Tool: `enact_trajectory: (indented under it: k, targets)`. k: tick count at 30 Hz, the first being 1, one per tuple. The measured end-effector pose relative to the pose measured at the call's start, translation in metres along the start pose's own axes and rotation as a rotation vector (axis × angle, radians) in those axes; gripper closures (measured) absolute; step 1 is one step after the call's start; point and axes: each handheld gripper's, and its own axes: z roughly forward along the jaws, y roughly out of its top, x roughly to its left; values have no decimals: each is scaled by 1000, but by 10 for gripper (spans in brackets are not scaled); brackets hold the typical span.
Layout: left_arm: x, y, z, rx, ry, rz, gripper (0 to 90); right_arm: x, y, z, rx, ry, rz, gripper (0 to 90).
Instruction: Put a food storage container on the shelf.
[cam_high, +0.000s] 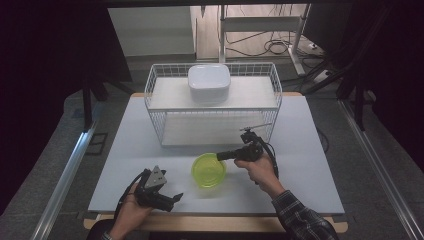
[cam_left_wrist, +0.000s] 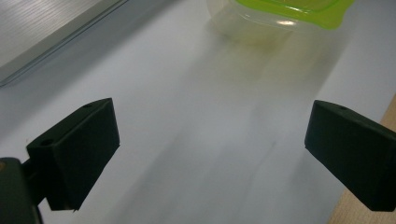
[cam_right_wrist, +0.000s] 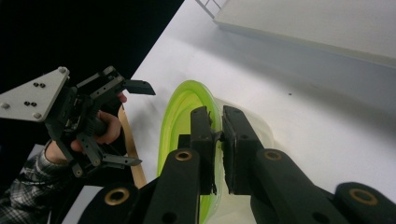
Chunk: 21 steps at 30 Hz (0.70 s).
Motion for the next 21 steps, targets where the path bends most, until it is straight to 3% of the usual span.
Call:
enact_trajectory:
  k: [1, 3, 5, 9, 12, 17, 21]
  targets:
    - [0, 0, 0, 0, 0, 0, 29, 0, 1, 0, 5, -17, -14, 822]
    - [0, 0, 0, 0, 0, 2, 29, -1, 1, 2, 12, -114, -54, 798]
    - [0, 0, 0, 1, 0, 2, 29, -5, 1, 4, 21, -163, -62, 783]
    - [0, 0, 0, 2, -1, 2, 30, -14, -1, 5, 18, -169, -34, 762]
    - [-1, 0, 0, 3, -2, 4, 30, -15, 0, 5, 25, -182, -40, 713]
    - [-1, 0, 0, 4, -2, 6, 30, -18, -1, 6, 28, -158, -15, 641]
    - [-1, 0, 0, 5, -2, 6, 30, -20, -5, 4, 25, -126, 32, 629]
